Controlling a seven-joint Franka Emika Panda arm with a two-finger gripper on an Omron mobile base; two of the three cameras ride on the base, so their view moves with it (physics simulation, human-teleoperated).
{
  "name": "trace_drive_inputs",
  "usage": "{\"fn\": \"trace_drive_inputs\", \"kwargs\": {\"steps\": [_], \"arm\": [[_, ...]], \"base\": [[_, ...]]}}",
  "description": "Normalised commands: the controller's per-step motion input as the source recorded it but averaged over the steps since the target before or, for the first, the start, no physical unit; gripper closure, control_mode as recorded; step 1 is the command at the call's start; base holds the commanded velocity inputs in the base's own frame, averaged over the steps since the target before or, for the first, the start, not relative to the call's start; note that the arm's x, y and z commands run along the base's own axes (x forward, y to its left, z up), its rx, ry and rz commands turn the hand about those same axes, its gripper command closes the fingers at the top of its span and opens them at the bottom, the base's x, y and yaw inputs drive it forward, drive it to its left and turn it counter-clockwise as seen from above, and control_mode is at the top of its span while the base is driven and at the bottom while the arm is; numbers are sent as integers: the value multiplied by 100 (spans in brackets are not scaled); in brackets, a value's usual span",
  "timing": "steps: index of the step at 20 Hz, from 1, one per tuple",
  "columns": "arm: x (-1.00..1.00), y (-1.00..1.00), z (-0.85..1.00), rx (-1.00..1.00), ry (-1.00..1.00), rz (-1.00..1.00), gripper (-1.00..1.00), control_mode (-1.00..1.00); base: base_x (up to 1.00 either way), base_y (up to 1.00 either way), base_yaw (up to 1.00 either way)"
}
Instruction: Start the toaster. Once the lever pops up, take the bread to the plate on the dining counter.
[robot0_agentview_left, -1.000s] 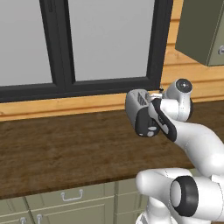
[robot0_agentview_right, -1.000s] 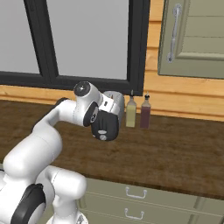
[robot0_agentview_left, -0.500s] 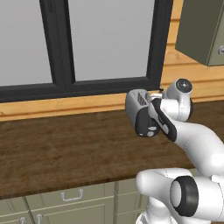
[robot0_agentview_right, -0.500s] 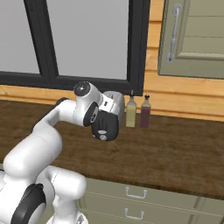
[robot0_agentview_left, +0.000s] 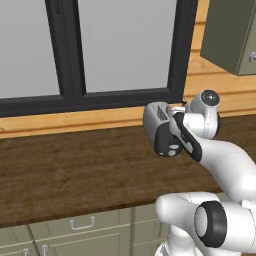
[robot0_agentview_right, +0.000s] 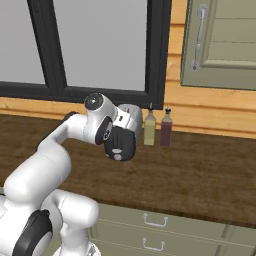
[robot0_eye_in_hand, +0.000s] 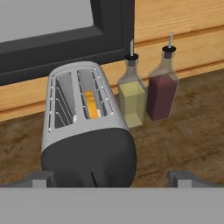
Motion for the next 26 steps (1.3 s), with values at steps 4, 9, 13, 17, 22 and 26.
{"fn": "trace_drive_inputs", "kwargs": {"steps": [4,9,13,17,22,26], "arm": [[0,0,0,0,0,0,-100,-100],[0,0,0,0,0,0,-100,-100],[0,0,0,0,0,0,-100,-100],[0,0,0,0,0,0,-100,-100],[0,0,0,0,0,0,-100,-100],[0,0,0,0,0,0,-100,-100]], "base": [[0,0,0],[0,0,0],[0,0,0],[0,0,0],[0,0,0],[0,0,0]]}}
